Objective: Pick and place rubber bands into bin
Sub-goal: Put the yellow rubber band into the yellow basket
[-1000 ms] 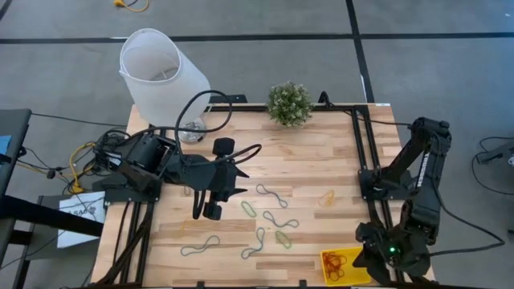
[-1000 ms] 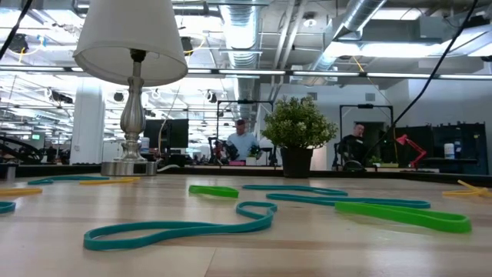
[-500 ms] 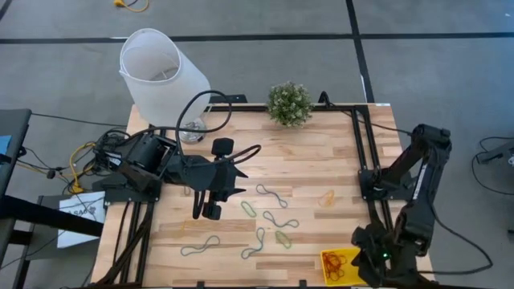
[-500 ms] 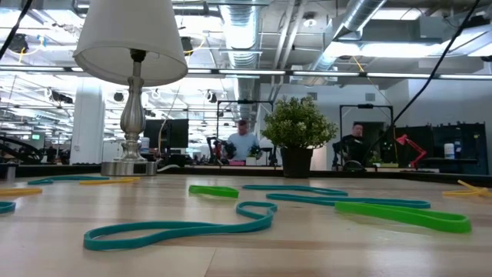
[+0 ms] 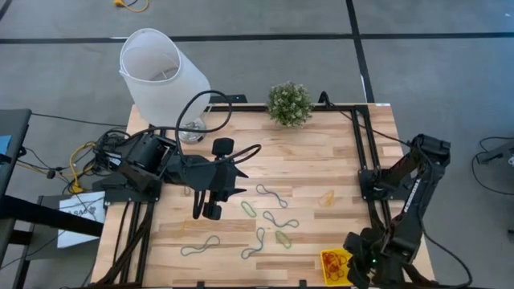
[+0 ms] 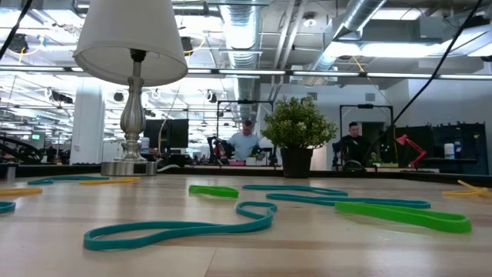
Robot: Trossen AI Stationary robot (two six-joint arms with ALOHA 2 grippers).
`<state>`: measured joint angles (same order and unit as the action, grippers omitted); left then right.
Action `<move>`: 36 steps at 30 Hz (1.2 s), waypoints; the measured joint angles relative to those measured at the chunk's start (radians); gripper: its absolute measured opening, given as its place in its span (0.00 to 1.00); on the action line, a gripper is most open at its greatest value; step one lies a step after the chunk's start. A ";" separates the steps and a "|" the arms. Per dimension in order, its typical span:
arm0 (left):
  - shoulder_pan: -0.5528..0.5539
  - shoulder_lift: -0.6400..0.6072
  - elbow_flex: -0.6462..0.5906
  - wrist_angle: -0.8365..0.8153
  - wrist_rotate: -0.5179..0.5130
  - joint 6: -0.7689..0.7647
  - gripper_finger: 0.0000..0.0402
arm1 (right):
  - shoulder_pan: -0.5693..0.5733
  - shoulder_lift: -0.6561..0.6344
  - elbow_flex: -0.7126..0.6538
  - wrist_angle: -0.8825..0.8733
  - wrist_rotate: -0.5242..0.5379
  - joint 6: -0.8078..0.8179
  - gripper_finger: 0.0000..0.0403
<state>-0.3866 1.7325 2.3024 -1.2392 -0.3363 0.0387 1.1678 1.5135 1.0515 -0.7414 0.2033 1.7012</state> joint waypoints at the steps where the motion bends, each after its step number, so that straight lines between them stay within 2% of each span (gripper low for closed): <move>1: 0.000 0.000 0.000 0.000 0.000 0.000 0.34 | -0.001 0.000 0.000 -0.005 -0.007 -0.001 0.18; 5: 0.000 0.000 0.000 0.001 0.000 0.000 0.34 | -0.025 -0.018 -0.001 -0.035 -0.002 -0.052 0.21; 10: 0.000 0.000 0.000 0.016 -0.012 0.000 0.34 | -0.084 -0.059 -0.001 -0.200 0.174 -0.109 0.22; 15: 0.000 -0.030 0.000 -0.022 -0.078 -0.008 0.34 | -0.180 -0.056 -0.001 -0.384 0.265 -0.097 0.22; 19: 0.000 -0.096 0.000 -0.128 -0.161 -0.064 0.34 | -0.290 -0.030 -0.013 -0.383 0.269 -0.227 0.22; 22: 0.000 -0.155 0.000 -0.160 -0.226 -0.113 0.34 | -0.386 -0.019 -0.023 -0.367 0.258 -0.259 0.22; 26: 0.000 -0.232 0.002 -0.219 -0.216 -0.194 0.34 | -0.485 -0.019 -0.047 -0.352 0.191 -0.261 0.22; 28: 0.000 -0.251 0.002 -0.317 -0.212 -0.258 0.34 | -0.509 -0.019 -0.061 -0.353 0.155 -0.262 0.22; 31: -0.016 -0.285 -0.104 -0.316 -0.308 -0.301 0.34 | -0.530 -0.019 -0.076 -0.337 0.106 -0.262 0.22; 36: -0.068 -0.376 -0.484 -0.197 -0.333 -0.277 0.34 | -0.550 -0.019 -0.077 -0.300 0.066 -0.262 0.22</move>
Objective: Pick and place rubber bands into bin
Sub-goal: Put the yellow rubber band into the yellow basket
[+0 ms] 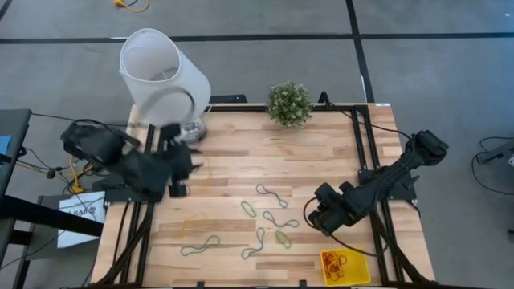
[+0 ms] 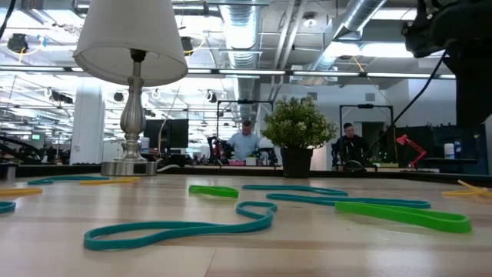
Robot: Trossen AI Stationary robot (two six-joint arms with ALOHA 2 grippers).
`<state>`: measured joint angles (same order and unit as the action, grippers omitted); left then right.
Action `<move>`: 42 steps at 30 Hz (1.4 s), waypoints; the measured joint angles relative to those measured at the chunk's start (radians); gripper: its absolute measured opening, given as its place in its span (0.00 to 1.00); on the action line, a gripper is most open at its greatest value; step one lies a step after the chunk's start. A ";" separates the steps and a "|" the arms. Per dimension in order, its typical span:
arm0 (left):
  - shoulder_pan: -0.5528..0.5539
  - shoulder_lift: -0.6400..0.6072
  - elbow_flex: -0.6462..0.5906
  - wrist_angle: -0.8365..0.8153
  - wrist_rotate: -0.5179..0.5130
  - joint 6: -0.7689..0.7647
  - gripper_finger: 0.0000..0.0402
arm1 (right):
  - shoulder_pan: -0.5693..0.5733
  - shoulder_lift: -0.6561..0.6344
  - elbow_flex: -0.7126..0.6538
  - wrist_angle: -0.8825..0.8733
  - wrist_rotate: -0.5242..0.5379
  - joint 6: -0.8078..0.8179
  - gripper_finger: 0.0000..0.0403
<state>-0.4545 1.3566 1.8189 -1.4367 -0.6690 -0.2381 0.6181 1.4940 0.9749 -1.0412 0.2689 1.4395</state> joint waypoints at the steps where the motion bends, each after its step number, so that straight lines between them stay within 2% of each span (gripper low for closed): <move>1: -0.010 -0.016 -0.085 0.031 -0.020 -0.004 0.34 | 0.000 0.000 0.000 -0.001 -0.016 0.000 0.22; 5: -0.027 -0.094 -0.377 0.141 -0.116 -0.041 0.34 | -0.008 0.000 0.000 -0.009 -0.055 0.025 0.22; 8: -0.031 -0.174 -0.550 0.209 -0.123 -0.120 0.34 | -0.016 0.000 -0.001 -0.041 -0.044 0.087 0.22; 14: -0.071 -0.420 -0.825 0.414 -0.113 -0.248 0.34 | -0.021 0.000 -0.072 -0.008 -0.016 0.223 0.22; 20: -0.128 -0.601 -1.050 0.689 -0.071 -0.224 0.34 | -0.026 0.000 -0.177 0.106 -0.039 0.238 0.22; 27: -0.131 -0.637 -1.134 0.785 -0.075 -0.168 0.34 | -0.080 0.000 -0.218 0.108 -0.075 0.285 0.22; 39: -0.132 -0.637 -1.135 0.803 -0.073 -0.166 0.34 | -0.160 0.000 -0.227 0.143 -0.084 0.267 0.22; 42: -0.132 -0.637 -1.135 0.803 -0.074 -0.164 0.34 | -0.160 0.000 -0.227 0.141 -0.083 0.310 0.22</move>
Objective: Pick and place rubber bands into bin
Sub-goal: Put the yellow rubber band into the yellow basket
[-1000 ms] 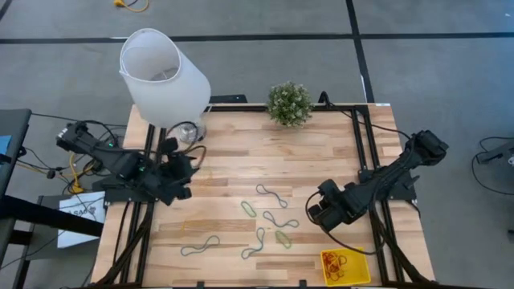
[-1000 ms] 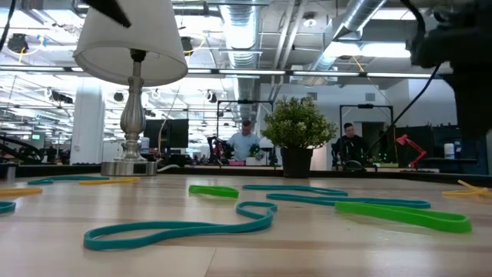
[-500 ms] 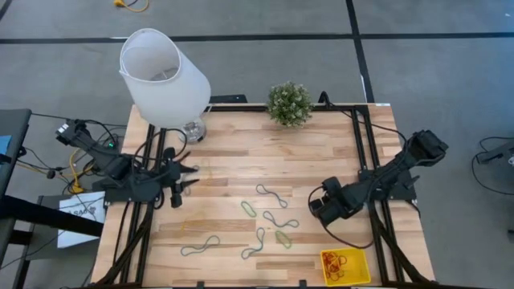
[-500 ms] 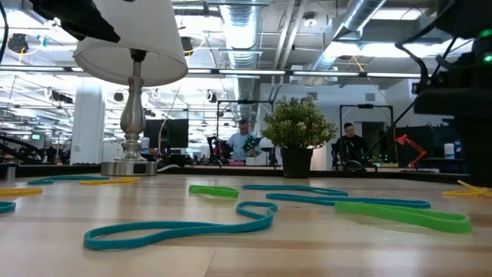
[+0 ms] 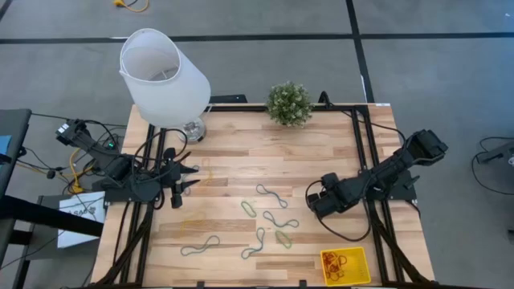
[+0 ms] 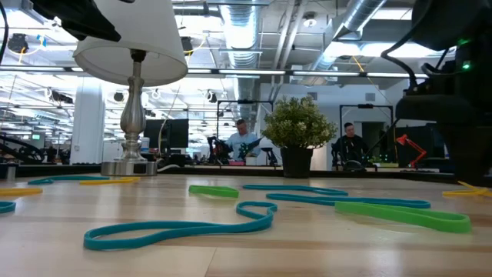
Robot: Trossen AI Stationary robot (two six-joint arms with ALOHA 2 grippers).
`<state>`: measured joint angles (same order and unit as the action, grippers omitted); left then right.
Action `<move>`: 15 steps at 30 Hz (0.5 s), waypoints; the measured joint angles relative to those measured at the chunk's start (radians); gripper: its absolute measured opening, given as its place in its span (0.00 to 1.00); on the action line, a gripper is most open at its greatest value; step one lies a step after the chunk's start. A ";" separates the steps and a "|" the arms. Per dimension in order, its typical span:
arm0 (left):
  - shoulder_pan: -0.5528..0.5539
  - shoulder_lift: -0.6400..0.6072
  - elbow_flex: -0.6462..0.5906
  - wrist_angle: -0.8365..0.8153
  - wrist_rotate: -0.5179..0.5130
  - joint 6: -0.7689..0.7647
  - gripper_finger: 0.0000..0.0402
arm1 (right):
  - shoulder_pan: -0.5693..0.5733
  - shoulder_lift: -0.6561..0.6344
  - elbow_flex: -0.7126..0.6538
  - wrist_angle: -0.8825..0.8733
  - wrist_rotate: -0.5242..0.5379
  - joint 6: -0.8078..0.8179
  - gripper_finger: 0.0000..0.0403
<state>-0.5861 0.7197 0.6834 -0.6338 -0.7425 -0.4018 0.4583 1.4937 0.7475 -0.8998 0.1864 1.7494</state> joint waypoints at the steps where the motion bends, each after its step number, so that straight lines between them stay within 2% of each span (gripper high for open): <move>1: 0.000 0.000 0.000 0.000 0.000 0.005 0.34 | 0.000 0.000 0.000 -0.003 0.001 0.002 0.22; 10: 0.000 0.000 0.000 -0.003 -0.028 0.031 0.34 | -0.003 0.000 -0.003 -0.007 -0.003 0.031 0.22; 15: 0.000 0.000 0.000 -0.003 -0.033 0.033 0.34 | -0.003 0.000 -0.067 0.046 -0.002 0.081 0.22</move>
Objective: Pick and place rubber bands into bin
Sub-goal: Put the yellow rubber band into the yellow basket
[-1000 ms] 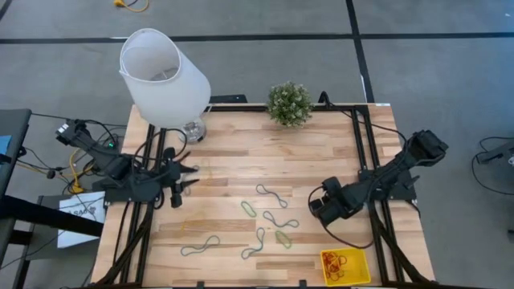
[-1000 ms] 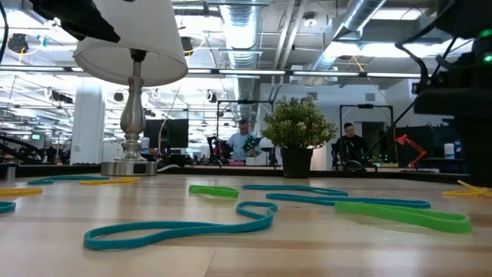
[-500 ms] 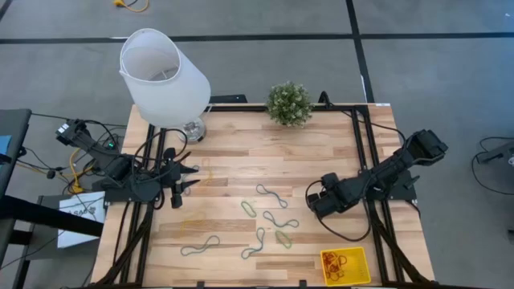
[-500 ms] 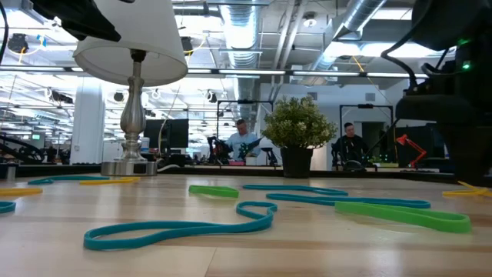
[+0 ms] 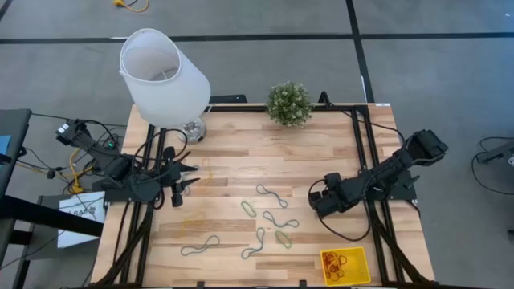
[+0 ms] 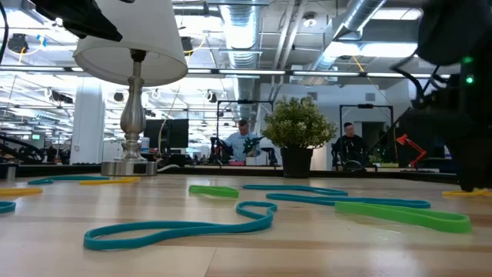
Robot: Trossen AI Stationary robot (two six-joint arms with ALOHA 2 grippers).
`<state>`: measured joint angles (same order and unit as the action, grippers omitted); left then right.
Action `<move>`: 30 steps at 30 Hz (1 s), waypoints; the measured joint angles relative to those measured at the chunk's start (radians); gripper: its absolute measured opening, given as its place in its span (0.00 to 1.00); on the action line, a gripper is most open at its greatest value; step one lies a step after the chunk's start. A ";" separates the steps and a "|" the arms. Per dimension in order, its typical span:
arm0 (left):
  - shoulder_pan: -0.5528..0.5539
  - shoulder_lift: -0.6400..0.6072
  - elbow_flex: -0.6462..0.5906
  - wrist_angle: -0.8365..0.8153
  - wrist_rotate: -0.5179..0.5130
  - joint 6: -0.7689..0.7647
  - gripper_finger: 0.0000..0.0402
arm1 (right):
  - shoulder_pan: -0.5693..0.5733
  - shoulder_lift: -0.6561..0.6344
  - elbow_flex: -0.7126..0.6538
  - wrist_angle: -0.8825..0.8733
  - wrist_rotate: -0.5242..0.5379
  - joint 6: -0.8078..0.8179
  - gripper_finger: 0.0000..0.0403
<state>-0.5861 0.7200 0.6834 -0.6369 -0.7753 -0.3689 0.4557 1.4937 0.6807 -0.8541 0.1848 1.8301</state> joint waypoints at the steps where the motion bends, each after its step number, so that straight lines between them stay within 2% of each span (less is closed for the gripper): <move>1: 0.000 0.000 0.000 0.000 0.000 0.001 0.34 | 0.000 0.000 -0.012 0.015 0.000 0.003 0.22; 9: 0.000 0.000 0.000 0.000 0.000 0.004 0.34 | 0.001 -0.003 -0.031 0.039 0.036 -0.004 0.21; 13: 0.000 0.000 0.000 0.000 0.000 0.003 0.34 | 0.001 -0.002 -0.031 0.046 0.044 -0.008 0.13; 16: 0.000 0.000 0.000 0.000 0.000 -0.007 0.34 | 0.007 -0.002 -0.033 0.061 0.058 -0.088 0.03; 20: 0.000 0.000 0.000 0.000 -0.016 -0.010 0.34 | 0.052 0.003 -0.027 0.099 0.152 -0.101 0.01; 23: 0.000 0.001 0.001 -0.003 -0.059 -0.010 0.34 | 0.100 -0.002 0.020 0.062 0.200 -0.093 0.01; 30: 0.000 0.002 0.001 -0.025 -0.058 -0.046 0.34 | 0.244 -0.016 0.278 -0.161 0.120 -0.049 0.00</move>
<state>-0.5858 0.7223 0.6842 -0.6619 -0.8331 -0.4145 0.6994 1.4780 0.9592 -1.0150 0.3052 1.7810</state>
